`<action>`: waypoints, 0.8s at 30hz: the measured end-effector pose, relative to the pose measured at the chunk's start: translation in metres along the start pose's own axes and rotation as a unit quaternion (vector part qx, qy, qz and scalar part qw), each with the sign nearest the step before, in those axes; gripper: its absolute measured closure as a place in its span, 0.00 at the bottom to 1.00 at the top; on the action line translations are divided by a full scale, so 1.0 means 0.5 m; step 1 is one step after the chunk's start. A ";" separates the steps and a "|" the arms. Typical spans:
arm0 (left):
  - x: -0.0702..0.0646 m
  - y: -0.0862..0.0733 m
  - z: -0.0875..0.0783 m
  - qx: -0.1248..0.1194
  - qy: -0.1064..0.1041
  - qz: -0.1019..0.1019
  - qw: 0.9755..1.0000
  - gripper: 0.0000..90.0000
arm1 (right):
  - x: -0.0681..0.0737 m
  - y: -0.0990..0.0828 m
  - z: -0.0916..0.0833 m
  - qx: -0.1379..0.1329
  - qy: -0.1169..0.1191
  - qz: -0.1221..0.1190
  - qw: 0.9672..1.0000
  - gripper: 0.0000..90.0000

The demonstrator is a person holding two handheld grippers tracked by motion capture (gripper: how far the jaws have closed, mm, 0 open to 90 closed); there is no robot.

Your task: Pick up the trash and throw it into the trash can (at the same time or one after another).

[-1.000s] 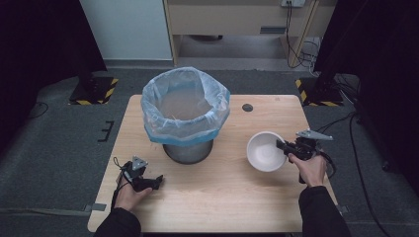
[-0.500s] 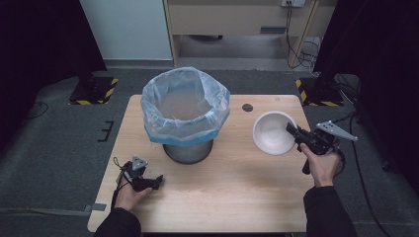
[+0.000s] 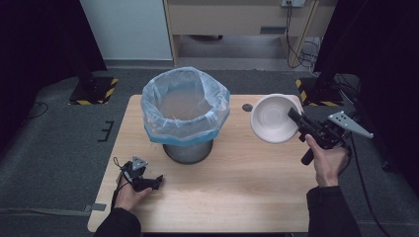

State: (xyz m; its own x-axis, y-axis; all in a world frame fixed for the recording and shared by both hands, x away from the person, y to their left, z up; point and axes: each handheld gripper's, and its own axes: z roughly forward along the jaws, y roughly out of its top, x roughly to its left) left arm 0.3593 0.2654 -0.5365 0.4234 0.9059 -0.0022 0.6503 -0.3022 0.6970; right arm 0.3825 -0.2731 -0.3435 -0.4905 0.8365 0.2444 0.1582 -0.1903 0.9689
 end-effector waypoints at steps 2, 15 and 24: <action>0.000 0.000 0.000 0.000 0.000 0.000 1.000 0.00 | 0.010 0.016 0.004 -0.008 0.005 -0.003 1.000 0.92; 0.000 0.000 0.000 0.000 0.000 0.000 1.000 0.00 | 0.106 0.084 0.082 -0.032 0.052 -0.018 0.998 0.92; 0.000 0.000 0.000 0.000 0.000 0.000 1.000 0.00 | 0.162 0.116 0.137 -0.044 0.071 -0.021 0.996 0.92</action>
State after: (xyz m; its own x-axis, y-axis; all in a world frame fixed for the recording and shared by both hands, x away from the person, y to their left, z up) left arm 0.3593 0.2655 -0.5365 0.4240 0.9057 -0.0016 0.6505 -0.3033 0.6963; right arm 0.4109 -0.1810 -0.2699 -0.6125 0.7647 0.2002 0.0624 -0.2058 0.9766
